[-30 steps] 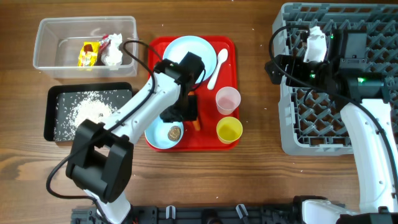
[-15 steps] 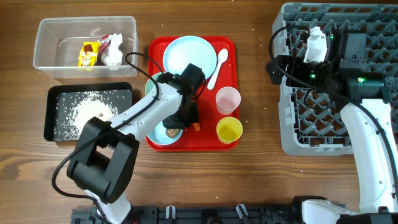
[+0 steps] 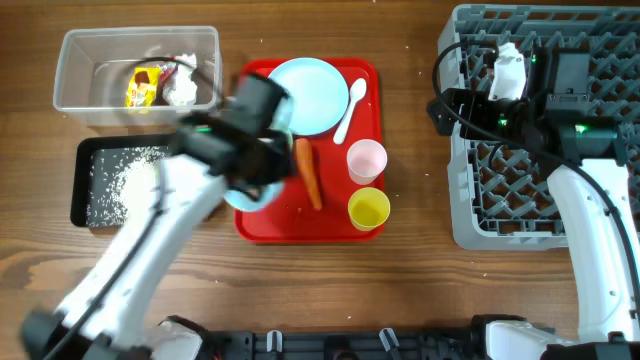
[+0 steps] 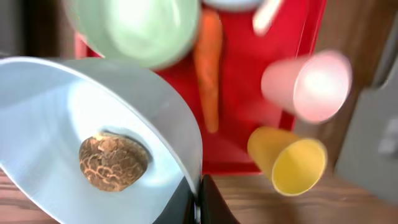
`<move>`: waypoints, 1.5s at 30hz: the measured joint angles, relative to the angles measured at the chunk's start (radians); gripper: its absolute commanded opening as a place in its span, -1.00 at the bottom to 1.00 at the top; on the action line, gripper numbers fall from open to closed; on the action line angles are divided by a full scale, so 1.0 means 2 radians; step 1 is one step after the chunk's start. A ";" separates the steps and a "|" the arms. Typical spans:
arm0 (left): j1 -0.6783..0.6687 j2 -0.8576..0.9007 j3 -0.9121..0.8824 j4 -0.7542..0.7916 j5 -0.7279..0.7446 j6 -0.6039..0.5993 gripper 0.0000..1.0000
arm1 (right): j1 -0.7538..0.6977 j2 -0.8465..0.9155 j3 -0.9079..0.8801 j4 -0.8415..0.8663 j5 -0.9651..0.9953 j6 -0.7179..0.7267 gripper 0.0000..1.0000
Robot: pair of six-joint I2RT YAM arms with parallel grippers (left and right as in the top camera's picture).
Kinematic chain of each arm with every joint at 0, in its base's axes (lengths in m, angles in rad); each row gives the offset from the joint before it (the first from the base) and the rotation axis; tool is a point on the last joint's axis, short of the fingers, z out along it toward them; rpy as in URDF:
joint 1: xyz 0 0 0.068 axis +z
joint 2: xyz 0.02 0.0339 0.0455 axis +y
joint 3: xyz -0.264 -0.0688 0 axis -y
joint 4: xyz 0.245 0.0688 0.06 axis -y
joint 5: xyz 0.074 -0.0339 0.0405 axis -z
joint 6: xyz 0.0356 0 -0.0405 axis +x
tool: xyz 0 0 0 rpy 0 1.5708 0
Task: Sort waste into correct bins and load items into the dishwasher rack
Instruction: 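Tip the blue bowl over the black tray to dump the cookie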
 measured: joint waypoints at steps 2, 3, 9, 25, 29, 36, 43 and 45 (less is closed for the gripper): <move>0.079 -0.038 0.002 -0.010 0.003 0.016 -0.92 | 0.000 0.000 0.000 0.000 0.000 0.000 0.99; 0.114 -0.045 0.003 -0.013 0.009 0.027 -0.92 | 0.000 0.000 0.000 0.000 0.001 0.000 0.99; 0.402 -0.025 -0.008 0.002 0.150 0.157 -0.92 | 0.000 0.000 0.000 0.004 0.004 0.000 0.99; 0.617 0.172 -0.022 -0.018 0.599 0.404 -0.92 | 0.000 0.000 0.000 0.003 0.004 0.000 0.99; 0.620 0.172 -0.022 -0.025 0.672 0.406 -0.92 | 0.000 0.000 0.000 0.002 0.004 0.000 0.99; 0.620 0.172 -0.022 -0.024 0.699 0.406 -0.92 | 0.000 0.000 0.000 0.001 0.004 0.000 0.99; 0.542 0.152 -0.022 -0.009 0.658 0.414 -0.92 | 0.000 0.000 0.000 0.001 0.004 0.002 0.99; 0.465 0.121 -0.022 -0.003 0.579 0.411 -0.92 | 0.000 0.000 0.000 0.001 0.004 0.002 0.99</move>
